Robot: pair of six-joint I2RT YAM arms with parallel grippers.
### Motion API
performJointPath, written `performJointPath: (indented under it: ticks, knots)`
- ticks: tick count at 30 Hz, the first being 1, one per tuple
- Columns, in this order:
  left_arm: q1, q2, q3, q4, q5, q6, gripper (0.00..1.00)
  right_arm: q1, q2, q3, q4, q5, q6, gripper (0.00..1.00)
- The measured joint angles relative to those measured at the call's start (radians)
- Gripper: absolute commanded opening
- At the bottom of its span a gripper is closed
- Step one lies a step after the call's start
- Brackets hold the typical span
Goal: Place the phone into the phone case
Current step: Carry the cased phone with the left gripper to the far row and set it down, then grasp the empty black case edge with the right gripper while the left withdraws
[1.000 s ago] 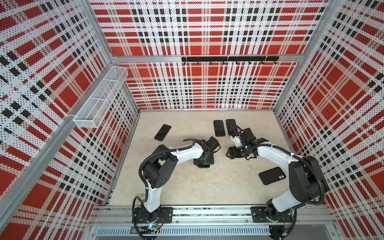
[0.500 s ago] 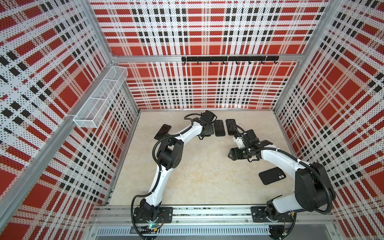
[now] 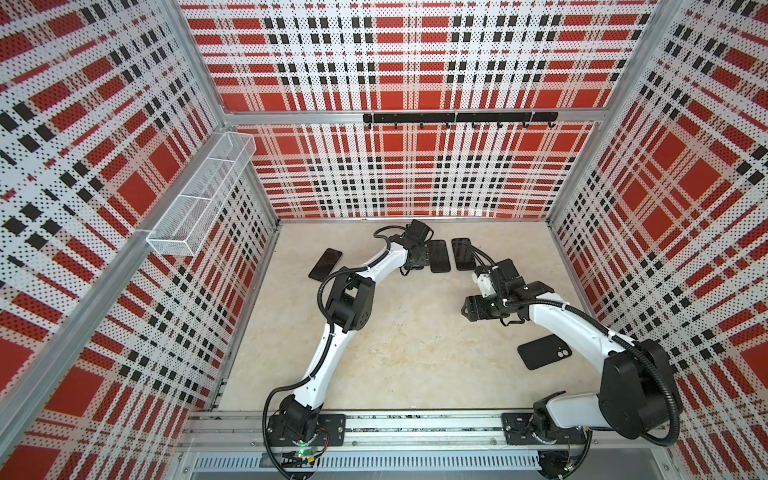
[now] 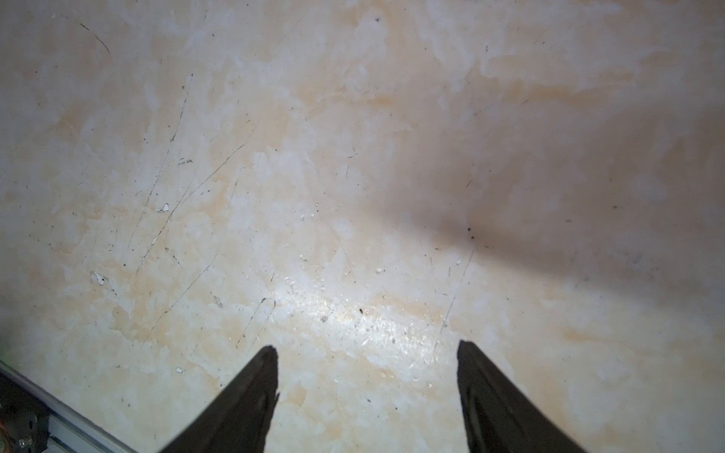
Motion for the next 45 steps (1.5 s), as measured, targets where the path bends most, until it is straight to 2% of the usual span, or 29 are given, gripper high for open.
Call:
performJointPath:
  ticks: [2,5,9,14,15,16,20,26,28,35,38,45]
  knots:
    - [0.0,0.0,-0.001,0.009,0.003,0.006,0.92,0.0,0.0,0.0,0.0,0.006,0.005,0.76]
    - [-0.001,-0.004,-0.011,0.029,0.012,0.012,0.97,0.0,0.0,0.0,0.005,0.026,0.021,0.76]
    - [-0.006,-0.023,-0.045,0.053,0.022,0.041,1.0,-0.021,-0.026,-0.005,0.029,0.042,0.051,0.75]
    - [-0.025,-0.063,-0.091,0.058,0.005,0.091,0.98,-0.127,-0.114,-0.046,0.071,0.044,0.087,0.8]
    - [-0.031,-0.081,-0.104,0.061,-0.003,0.107,0.98,-0.142,-0.134,-0.049,0.07,0.061,0.089,0.93]
    - [-0.038,-0.1,-0.114,0.063,-0.008,0.118,0.98,-0.148,-0.154,-0.05,0.068,0.088,0.092,1.0]
    - [-0.051,-0.204,-0.15,0.084,-0.019,0.163,0.98,-0.158,-0.216,-0.05,0.045,0.186,0.078,1.0]
    - [-0.038,-0.436,-0.237,0.126,-0.03,0.222,0.98,-0.259,-0.198,-0.05,-0.013,0.202,0.056,0.99]
    - [-0.016,-0.526,-0.296,0.146,-0.03,0.238,0.98,-0.269,-0.201,-0.05,-0.024,0.217,0.055,0.95]
    - [0.094,-0.8,-0.575,0.22,-0.029,0.292,0.98,-0.28,-0.257,-0.044,-0.06,0.307,0.05,0.89]
    - [0.143,-0.863,-0.674,0.232,-0.019,0.327,0.98,-0.298,-0.256,-0.042,-0.083,0.343,0.052,0.88]
    - [0.206,-0.949,-0.946,0.292,0.012,0.354,0.98,-0.333,-0.238,-0.041,-0.14,0.352,0.117,0.77]
